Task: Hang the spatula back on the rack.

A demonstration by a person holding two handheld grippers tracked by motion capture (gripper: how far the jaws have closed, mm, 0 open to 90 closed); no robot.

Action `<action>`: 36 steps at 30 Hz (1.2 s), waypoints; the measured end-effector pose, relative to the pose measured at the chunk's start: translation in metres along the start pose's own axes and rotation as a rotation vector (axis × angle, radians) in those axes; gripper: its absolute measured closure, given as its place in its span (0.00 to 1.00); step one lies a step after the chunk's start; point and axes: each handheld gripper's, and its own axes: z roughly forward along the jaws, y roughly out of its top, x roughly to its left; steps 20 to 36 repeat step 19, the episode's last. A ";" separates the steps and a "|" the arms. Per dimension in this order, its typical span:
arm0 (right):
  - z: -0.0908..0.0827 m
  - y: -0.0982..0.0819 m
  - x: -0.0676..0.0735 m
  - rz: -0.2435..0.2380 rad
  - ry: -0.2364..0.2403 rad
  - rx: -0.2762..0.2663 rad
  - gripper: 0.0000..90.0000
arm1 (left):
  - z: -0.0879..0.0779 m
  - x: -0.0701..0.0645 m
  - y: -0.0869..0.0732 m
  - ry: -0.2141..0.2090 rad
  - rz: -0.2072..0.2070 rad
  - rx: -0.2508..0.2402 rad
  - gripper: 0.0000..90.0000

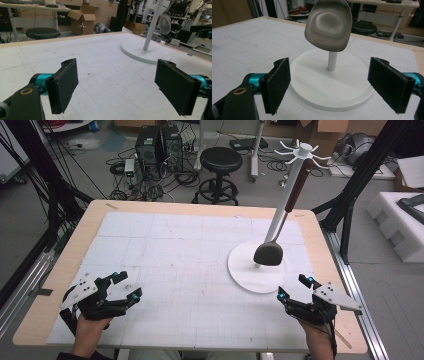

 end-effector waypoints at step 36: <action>0.003 -0.003 -0.007 0.021 -0.007 0.032 0.20 | 0.001 0.003 -0.001 0.022 -0.026 0.013 0.21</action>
